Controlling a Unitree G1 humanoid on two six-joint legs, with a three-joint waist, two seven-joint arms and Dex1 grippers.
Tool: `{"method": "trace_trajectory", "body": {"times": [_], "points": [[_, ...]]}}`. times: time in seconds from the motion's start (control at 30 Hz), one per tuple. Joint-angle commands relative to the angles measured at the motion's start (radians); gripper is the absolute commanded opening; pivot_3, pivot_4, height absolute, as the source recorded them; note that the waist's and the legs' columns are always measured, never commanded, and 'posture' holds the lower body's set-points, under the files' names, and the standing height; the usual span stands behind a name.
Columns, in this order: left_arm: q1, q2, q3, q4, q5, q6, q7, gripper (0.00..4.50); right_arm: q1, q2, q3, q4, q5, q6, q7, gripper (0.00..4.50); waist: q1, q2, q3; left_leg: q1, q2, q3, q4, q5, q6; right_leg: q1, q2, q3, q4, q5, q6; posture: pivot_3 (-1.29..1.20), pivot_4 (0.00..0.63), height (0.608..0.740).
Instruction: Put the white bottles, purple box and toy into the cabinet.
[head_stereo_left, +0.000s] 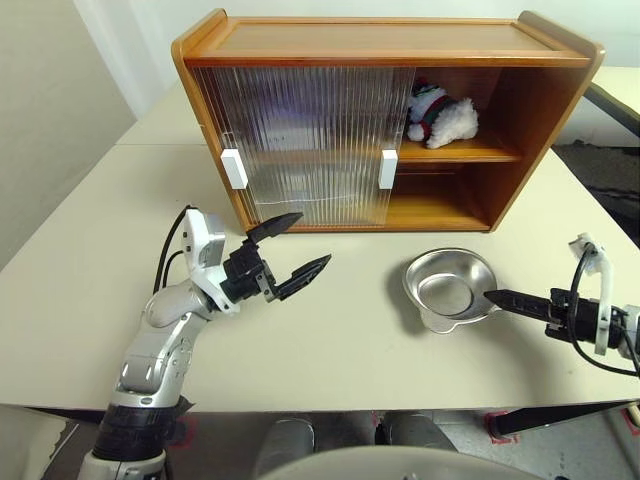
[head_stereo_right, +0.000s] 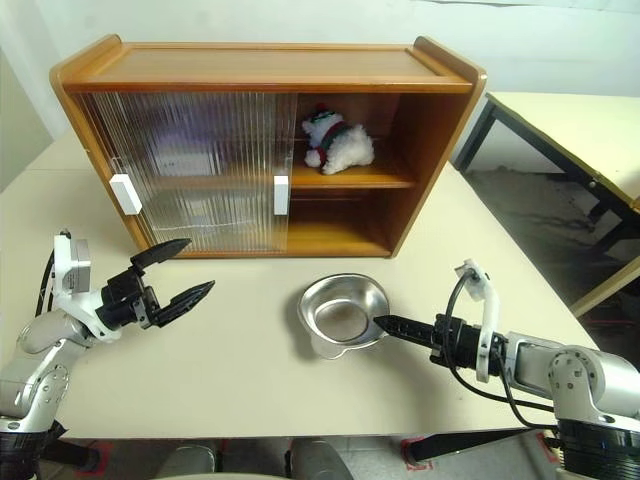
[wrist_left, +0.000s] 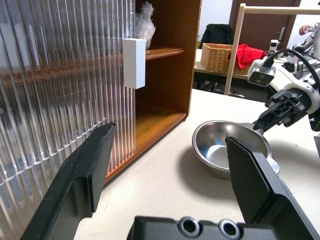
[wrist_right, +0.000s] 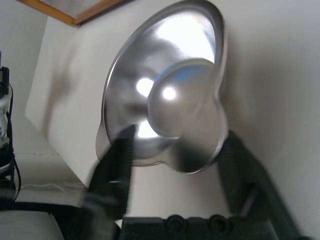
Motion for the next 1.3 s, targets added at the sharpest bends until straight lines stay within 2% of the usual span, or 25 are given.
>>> {"method": "trace_trajectory", "body": {"times": [0.03, 0.17, 0.2, 0.5, 0.77, 0.83, 0.9, 1.0, 1.3], "points": [[0.011, -0.003, -0.008, 0.022, 0.011, -0.014, -0.005, 4.50, 0.006, -0.015, 0.017, -0.019, 0.008, 0.008, 0.003, 1.68, 0.000, 0.000, 0.000, 0.000, 0.000, 0.000, 0.000, 0.000, 0.000, 0.000, 0.000, 0.000, 0.000, 0.000, 0.000, -0.10, 0.010, 0.740], [0.013, -0.005, -0.006, 0.031, 0.012, -0.024, -0.007, 4.50, 0.007, -0.017, 0.019, -0.017, 0.009, 0.007, 0.007, 0.30, 0.000, -0.001, 0.000, 0.000, 0.000, 0.000, 0.000, 0.000, 0.000, 0.000, 0.000, 0.000, 0.000, 0.000, 0.000, -0.11, 0.009, 0.740], [0.013, -0.005, -0.006, 0.033, 0.012, -0.026, -0.007, 4.50, 0.008, -0.017, 0.020, -0.017, 0.010, 0.006, 0.009, 0.26, 0.000, -0.001, 0.000, 0.000, 0.000, 0.000, 0.000, 0.000, 0.000, 0.000, 0.000, 0.000, 0.000, 0.000, 0.000, -0.11, 0.009, 0.740], [0.006, -0.002, -0.008, 0.042, 0.012, -0.032, -0.010, 4.50, -0.065, 0.046, -0.066, 0.018, 0.087, 0.067, -0.042, 0.26, -0.002, -0.001, 0.000, 0.001, 0.000, 0.000, 0.000, 0.000, 0.000, 0.000, 0.000, 0.000, 0.000, 0.000, 0.000, -0.11, 0.008, 0.740], [-0.010, 0.003, -0.005, 0.039, 0.007, -0.018, -0.005, 4.50, -0.254, 0.231, -0.196, 0.059, 0.114, 0.154, -0.315, 0.26, -0.003, 0.000, -0.001, 0.001, 0.000, -0.002, 0.000, 0.000, 0.001, 0.000, 0.000, 0.000, 0.000, 0.001, -0.001, -0.11, 0.004, 0.740], [-0.009, 0.004, -0.005, 0.032, 0.006, -0.015, -0.001, 4.50, -0.294, 0.283, -0.224, 0.074, 0.111, 0.148, -0.381, 0.26, -0.003, 0.001, -0.001, 0.001, 0.000, -0.002, 0.000, 0.000, 0.001, 0.000, 0.000, 0.000, 0.000, 0.002, 0.000, -0.11, 0.004, 0.740], [-0.007, 0.004, -0.006, 0.027, 0.006, -0.014, 0.002, 4.50, -0.313, 0.316, -0.231, 0.084, 0.098, 0.129, -0.427, 0.26, -0.003, 0.001, -0.001, 0.001, 0.000, -0.003, -0.001, -0.001, 0.002, -0.001, 0.000, 0.000, 0.000, 0.006, 0.008, -0.11, 0.003, 0.740], [-0.007, 0.000, -0.011, 0.025, 0.010, -0.014, 0.007, 4.50, -0.312, 0.331, -0.195, 0.089, 0.059, 0.079, -0.456, 0.26, -0.001, 0.001, -0.002, 0.000, 0.000, -0.004, -0.001, -0.001, 0.002, -0.001, 0.000, -0.001, 0.000, 0.006, 0.009, -0.10, 0.001, 0.740], [-0.003, 0.002, -0.009, 0.021, 0.012, -0.017, 0.016, 4.50, -0.386, 0.423, -0.206, 0.160, 0.038, -0.062, -0.563, 0.26, -0.012, 0.004, -0.003, 0.001, 0.001, -0.004, -0.002, -0.001, 0.003, -0.002, 0.000, -0.001, 0.000, 0.007, 0.009, -0.09, 0.000, 0.740]]}}
